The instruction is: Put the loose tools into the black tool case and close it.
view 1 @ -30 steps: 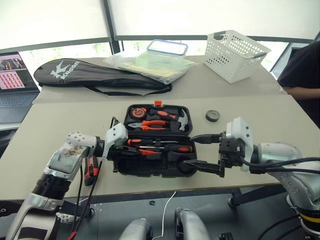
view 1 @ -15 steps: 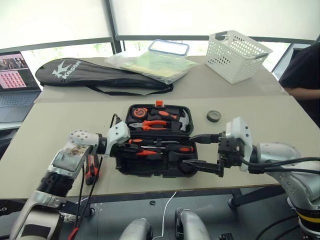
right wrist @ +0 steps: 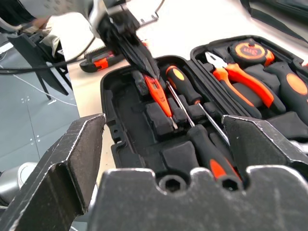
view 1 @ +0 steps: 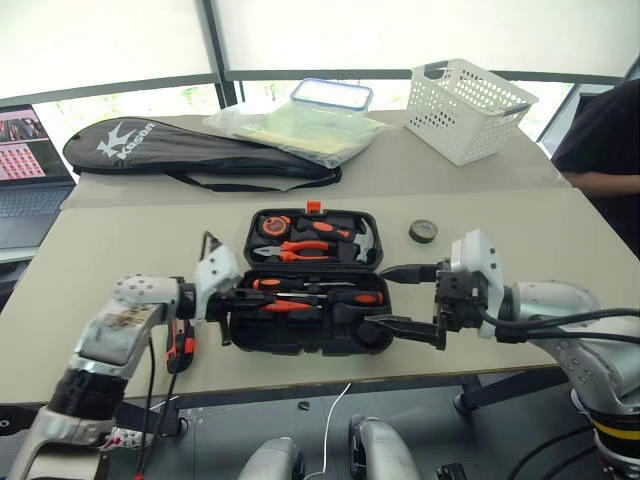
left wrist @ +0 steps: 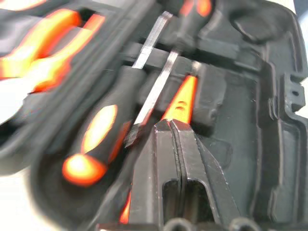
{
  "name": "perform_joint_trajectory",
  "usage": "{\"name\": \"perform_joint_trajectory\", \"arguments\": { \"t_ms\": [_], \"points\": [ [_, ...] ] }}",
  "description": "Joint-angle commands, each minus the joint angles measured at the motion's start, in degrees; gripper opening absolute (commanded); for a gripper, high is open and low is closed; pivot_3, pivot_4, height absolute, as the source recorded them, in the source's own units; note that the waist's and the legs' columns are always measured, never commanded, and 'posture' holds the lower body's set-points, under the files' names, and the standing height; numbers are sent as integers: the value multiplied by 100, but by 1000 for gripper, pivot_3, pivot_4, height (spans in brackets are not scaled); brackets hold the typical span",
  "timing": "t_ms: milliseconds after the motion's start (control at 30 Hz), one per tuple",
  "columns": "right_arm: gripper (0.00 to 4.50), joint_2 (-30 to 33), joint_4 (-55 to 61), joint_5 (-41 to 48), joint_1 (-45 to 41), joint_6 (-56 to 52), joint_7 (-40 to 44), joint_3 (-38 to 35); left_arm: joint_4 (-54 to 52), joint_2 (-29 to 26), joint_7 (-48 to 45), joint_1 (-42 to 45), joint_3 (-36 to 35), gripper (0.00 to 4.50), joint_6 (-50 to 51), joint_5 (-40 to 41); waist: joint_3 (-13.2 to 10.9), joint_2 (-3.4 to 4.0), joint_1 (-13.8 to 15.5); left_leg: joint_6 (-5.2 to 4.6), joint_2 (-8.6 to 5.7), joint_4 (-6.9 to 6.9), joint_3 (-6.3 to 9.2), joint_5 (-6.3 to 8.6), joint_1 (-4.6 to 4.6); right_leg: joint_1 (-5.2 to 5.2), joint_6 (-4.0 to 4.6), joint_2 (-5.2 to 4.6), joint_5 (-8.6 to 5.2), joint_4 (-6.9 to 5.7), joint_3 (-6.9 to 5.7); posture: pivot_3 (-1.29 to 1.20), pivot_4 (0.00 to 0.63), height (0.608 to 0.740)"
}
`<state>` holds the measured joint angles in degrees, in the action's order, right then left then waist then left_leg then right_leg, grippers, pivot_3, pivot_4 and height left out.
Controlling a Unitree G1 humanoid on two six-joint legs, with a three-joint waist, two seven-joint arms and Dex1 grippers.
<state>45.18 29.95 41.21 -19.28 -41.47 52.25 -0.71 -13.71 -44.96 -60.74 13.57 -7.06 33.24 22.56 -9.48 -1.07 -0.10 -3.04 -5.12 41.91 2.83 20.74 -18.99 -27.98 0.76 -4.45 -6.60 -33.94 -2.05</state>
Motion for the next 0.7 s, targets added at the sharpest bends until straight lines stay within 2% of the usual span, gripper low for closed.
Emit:
{"name": "perform_joint_trajectory", "arguments": {
  "t_ms": [33,100,167,233,300,400,500,700],
  "points": [
    [4500,-93,-252,76,-410,170,407,129,-1191,-78,600,-1496,-2501,1795,1372,569,0,1,-69,1,2,-7,-4,0,0,-7,0,4,0,1,2,0,150,740],
    [4500,-132,-376,55,-543,222,596,228,-1455,38,787,-2259,-3389,2569,1714,607,0,1,-111,5,4,-19,-7,2,4,-11,3,9,-2,-1,1,0,150,740],
    [4500,-165,-473,-12,-623,291,744,313,-1619,139,920,-2803,-3794,3102,1763,576,0,0,-61,6,5,-22,-3,3,4,-10,5,10,-3,-1,-9,0,150,740],
    [4500,-216,-603,-123,-748,416,919,445,-1763,354,1082,-3411,-4201,3865,1772,444,0,-1,4,6,-1,-19,0,3,3,-3,5,11,-4,14,-19,0,150,740],
    [4500,-276,-738,-192,-870,502,1019,523,-1960,537,1281,-3782,-4418,4317,1907,461,0,-1,60,6,-4,-19,-1,3,15,18,4,9,-4,23,-17,0,150,740],
    [4500,-334,-868,-247,-983,565,1157,585,-2343,738,1706,-3737,-4453,4438,2475,839,-2,-3,137,-8,-1,-23,13,15,71,96,-3,9,-9,40,-22,0,150,740],
    [4500,-346,-911,-302,-1043,599,1250,651,-2636,759,2075,-3353,-4341,4438,2990,1213,-1,-4,169,-14,-2,-23,20,20,81,112,-8,9,-11,41,-25,0,150,740],
    [4500,-411,-836,-348,-1031,555,1261,659,-2623,626,3248,-1822,-3815,4438,4940,1369,0,-5,77,8,-1,-28,20,21,100,109,-4,13,-12,28,-23,0,150,740]
  ]
}}
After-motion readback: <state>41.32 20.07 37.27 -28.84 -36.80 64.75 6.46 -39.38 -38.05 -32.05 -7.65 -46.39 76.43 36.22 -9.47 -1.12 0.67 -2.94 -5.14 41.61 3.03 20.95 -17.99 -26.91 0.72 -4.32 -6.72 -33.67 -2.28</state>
